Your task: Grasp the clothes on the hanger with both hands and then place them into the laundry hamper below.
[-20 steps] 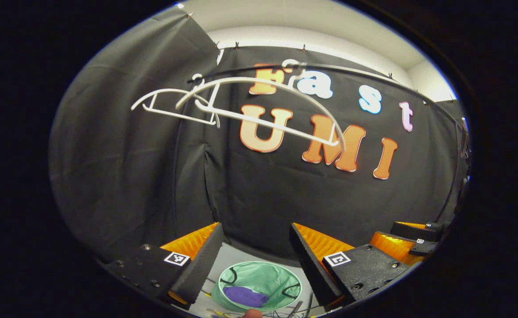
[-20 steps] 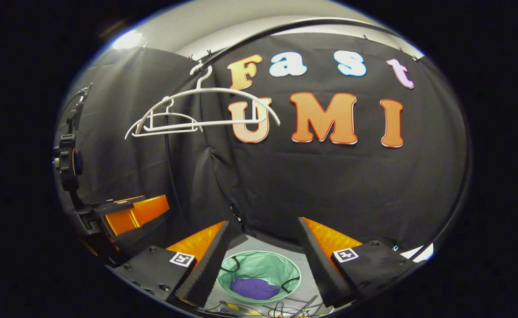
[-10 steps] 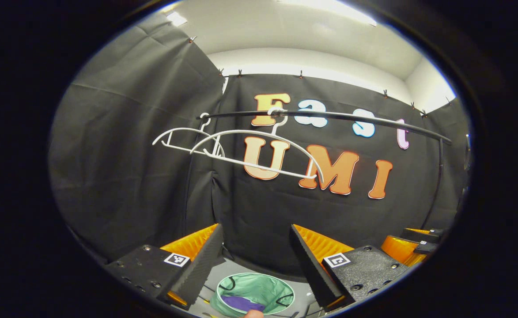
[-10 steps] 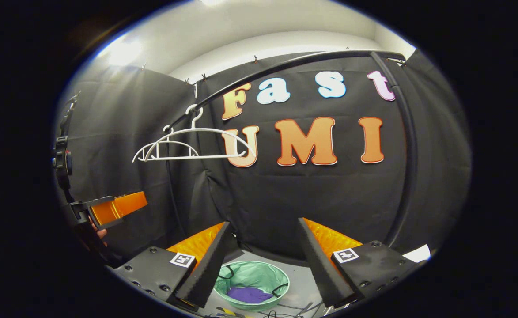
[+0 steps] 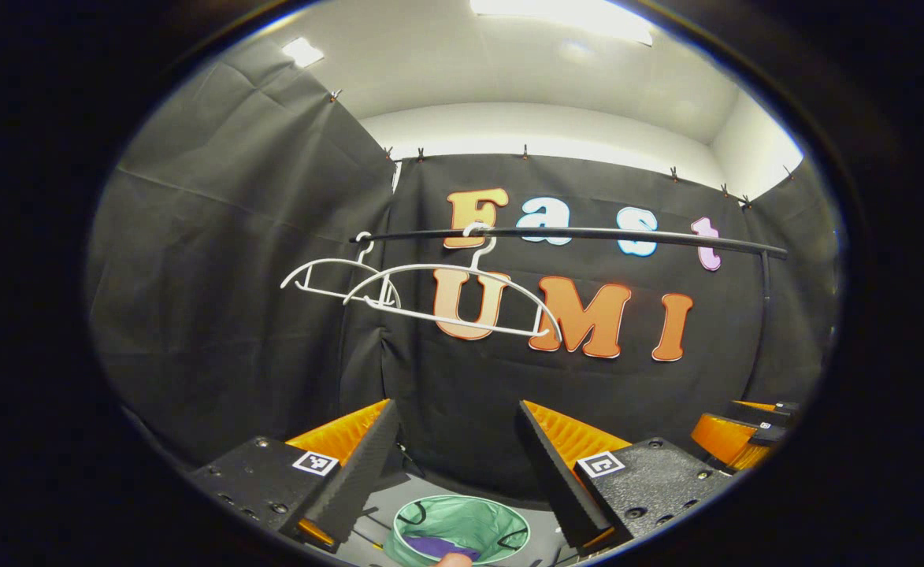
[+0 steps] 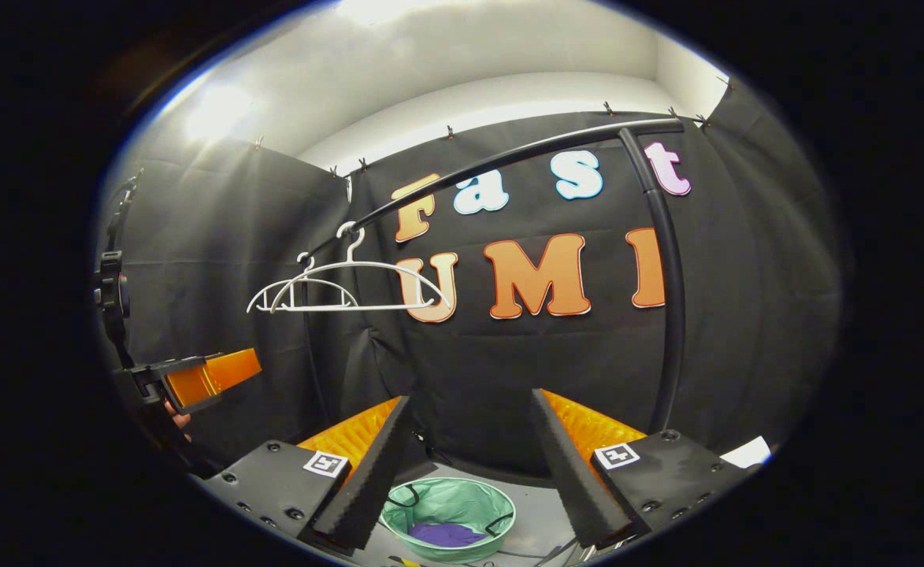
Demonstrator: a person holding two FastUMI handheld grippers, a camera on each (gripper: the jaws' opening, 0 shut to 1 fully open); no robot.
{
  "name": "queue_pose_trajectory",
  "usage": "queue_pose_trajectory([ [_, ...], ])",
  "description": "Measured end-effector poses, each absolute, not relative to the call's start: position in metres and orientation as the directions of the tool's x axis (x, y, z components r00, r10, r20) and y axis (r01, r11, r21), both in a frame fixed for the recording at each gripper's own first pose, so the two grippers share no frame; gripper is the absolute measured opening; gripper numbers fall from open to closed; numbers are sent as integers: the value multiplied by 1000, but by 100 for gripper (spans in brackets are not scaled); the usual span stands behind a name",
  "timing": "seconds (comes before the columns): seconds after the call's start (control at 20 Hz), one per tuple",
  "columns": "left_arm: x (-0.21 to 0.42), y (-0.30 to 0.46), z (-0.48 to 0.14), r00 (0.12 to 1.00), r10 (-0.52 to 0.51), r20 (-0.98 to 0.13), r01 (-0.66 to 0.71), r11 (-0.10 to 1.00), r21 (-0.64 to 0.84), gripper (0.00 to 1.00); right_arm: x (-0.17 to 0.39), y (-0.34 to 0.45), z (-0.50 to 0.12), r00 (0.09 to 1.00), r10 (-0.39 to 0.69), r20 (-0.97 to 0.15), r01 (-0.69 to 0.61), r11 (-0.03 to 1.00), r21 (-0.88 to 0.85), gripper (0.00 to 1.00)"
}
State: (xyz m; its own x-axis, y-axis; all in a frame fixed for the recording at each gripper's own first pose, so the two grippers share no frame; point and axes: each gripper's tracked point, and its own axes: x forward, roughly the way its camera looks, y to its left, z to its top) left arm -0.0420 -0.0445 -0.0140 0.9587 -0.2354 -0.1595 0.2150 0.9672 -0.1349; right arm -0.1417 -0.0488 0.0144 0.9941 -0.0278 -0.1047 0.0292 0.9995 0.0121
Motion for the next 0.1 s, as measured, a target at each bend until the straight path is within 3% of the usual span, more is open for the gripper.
queue_pose_trajectory([
  [0.1, -42, -45, -14, 959, -235, -160, 215, 967, -135, 92, -144, -49, 13, 994, -26, -111, 28, 1000, 11, 89],
])
